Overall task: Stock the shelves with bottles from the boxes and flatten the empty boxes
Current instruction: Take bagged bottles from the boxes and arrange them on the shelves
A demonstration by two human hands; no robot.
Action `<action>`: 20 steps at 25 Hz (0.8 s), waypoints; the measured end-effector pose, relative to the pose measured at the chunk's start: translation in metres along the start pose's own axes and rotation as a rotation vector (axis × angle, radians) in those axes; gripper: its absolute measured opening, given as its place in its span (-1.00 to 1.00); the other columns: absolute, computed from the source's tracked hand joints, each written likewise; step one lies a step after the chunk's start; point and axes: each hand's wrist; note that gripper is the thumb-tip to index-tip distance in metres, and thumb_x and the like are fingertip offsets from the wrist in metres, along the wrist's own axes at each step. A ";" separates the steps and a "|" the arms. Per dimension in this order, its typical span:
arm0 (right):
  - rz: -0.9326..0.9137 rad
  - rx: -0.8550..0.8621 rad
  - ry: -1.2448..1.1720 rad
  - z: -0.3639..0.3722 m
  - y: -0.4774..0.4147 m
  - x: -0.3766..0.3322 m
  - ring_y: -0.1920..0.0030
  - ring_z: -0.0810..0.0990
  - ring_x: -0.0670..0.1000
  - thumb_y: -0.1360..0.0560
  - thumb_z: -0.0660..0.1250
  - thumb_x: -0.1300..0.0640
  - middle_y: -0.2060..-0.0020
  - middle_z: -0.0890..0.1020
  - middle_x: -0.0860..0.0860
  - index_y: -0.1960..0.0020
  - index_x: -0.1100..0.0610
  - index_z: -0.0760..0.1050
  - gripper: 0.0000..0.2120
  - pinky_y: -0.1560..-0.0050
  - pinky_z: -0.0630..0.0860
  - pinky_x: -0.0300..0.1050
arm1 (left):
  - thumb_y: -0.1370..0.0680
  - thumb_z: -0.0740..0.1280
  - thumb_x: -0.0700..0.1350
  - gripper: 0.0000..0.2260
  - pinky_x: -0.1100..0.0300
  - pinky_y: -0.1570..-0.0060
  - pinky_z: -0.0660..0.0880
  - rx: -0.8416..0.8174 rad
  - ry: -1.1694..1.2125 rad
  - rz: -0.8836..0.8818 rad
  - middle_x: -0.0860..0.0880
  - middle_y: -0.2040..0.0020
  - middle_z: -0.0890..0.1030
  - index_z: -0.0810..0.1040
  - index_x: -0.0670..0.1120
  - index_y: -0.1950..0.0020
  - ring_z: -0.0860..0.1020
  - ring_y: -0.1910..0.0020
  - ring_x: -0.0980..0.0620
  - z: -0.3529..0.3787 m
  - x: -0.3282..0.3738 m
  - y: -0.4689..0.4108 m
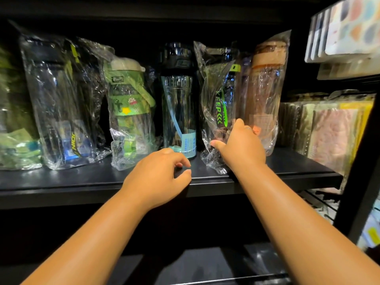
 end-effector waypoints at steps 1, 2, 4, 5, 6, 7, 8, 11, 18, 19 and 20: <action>0.004 -0.012 -0.018 0.002 -0.001 0.001 -0.27 0.49 0.24 -0.44 0.43 -0.22 -0.29 0.47 0.19 -0.41 0.19 0.21 -0.23 -0.01 0.47 0.07 | -0.54 0.29 0.11 -0.85 0.11 -0.02 0.52 0.006 -0.003 -0.004 0.20 0.01 0.52 0.58 0.20 -0.08 0.49 0.05 0.19 0.001 0.000 0.000; 0.009 -0.026 -0.041 0.003 0.000 0.002 -0.31 0.45 0.25 -0.44 0.42 -0.23 -0.33 0.44 0.21 -0.50 0.20 0.11 -0.14 -0.10 0.47 0.10 | -0.54 0.29 0.11 -0.84 0.10 -0.03 0.52 0.008 -0.005 -0.006 0.19 0.01 0.52 0.59 0.20 -0.08 0.50 0.04 0.19 0.001 -0.001 0.001; 0.008 -0.047 -0.076 0.000 0.010 0.004 -0.43 0.33 0.26 -0.46 0.37 -0.28 -0.45 0.31 0.25 -0.59 0.19 -0.14 0.02 -0.27 0.42 0.13 | -0.54 0.28 0.11 -0.85 0.07 -0.03 0.52 0.015 -0.011 -0.002 0.19 0.02 0.53 0.59 0.19 -0.05 0.51 0.01 0.17 0.000 0.000 0.003; -0.003 -0.044 -0.069 -0.004 0.018 0.005 -0.47 0.26 0.25 -0.48 0.33 -0.30 -0.49 0.23 0.25 -0.60 0.17 -0.20 0.03 -0.32 0.38 0.13 | -0.54 0.28 0.11 -0.86 0.07 -0.02 0.52 0.026 -0.019 -0.001 0.18 0.02 0.54 0.59 0.18 -0.04 0.52 0.01 0.16 0.000 0.000 0.004; -0.020 -0.034 -0.040 -0.009 0.028 0.007 -0.49 0.21 0.24 -0.50 0.29 -0.31 -0.52 0.18 0.24 -0.60 0.15 -0.21 0.00 -0.34 0.35 0.14 | -0.55 0.26 0.11 -0.86 0.08 0.00 0.51 0.047 -0.037 0.003 0.18 0.03 0.54 0.59 0.18 -0.03 0.52 0.01 0.15 0.001 0.001 0.004; -0.047 -0.009 0.002 -0.011 0.041 0.010 -0.49 0.20 0.23 -0.52 0.25 -0.31 -0.52 0.19 0.21 -0.61 0.13 -0.16 -0.07 -0.35 0.34 0.14 | -0.57 0.24 0.12 -0.85 0.10 0.04 0.49 0.072 -0.072 -0.001 0.18 0.03 0.54 0.58 0.18 -0.04 0.52 0.00 0.14 0.002 0.002 0.006; -0.080 0.040 0.042 -0.009 0.056 0.013 -0.47 0.23 0.23 -0.54 0.20 -0.31 -0.50 0.25 0.18 -0.60 0.12 -0.05 -0.15 -0.34 0.33 0.14 | -0.58 0.21 0.13 -0.82 0.12 0.09 0.46 0.112 -0.117 -0.003 0.18 0.02 0.55 0.58 0.17 -0.05 0.53 -0.01 0.13 0.004 0.002 0.011; -0.186 0.165 0.056 0.009 0.109 0.020 -0.44 0.29 0.21 -0.55 0.00 -0.32 -0.41 0.42 0.14 -0.48 0.10 0.30 -0.32 -0.44 0.19 0.22 | -0.61 0.12 0.13 -0.68 0.10 0.03 0.42 0.265 -0.260 0.077 0.14 -0.10 0.63 0.61 0.12 -0.18 0.59 -0.09 0.06 0.016 -0.005 0.040; -0.379 -0.052 0.112 0.083 0.241 0.014 -0.58 0.00 0.24 -0.51 0.05 -0.32 -0.59 0.04 0.15 -0.57 0.05 0.14 -0.27 -0.44 0.05 0.38 | -0.53 0.13 0.16 -0.33 -0.23 -0.50 0.03 0.214 -0.342 -0.145 -0.07 -0.61 0.14 0.11 -0.05 -0.60 0.09 -0.59 -0.14 0.062 -0.057 0.190; -0.389 -0.117 0.129 0.095 0.261 0.007 -0.57 0.04 0.24 -0.51 0.04 -0.32 -0.59 0.08 0.15 -0.56 0.05 0.16 -0.27 -0.42 0.10 0.39 | -0.52 0.12 0.17 -0.33 -0.25 -0.49 0.06 0.153 -0.355 -0.216 -0.08 -0.61 0.14 0.10 -0.04 -0.60 0.10 -0.59 -0.15 0.066 -0.070 0.222; -0.409 -0.195 0.151 0.106 0.281 -0.002 -0.55 0.11 0.25 -0.51 0.03 -0.33 -0.57 0.14 0.15 -0.55 0.04 0.19 -0.28 -0.40 0.16 0.40 | -0.51 0.11 0.18 -0.33 -0.26 -0.48 0.08 0.089 -0.366 -0.294 -0.10 -0.60 0.15 0.12 -0.04 -0.59 0.12 -0.58 -0.16 0.070 -0.083 0.256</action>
Point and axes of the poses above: each hand's wrist, its own y-axis away from the middle knuckle, its own z-axis out of the palm, x = y × z
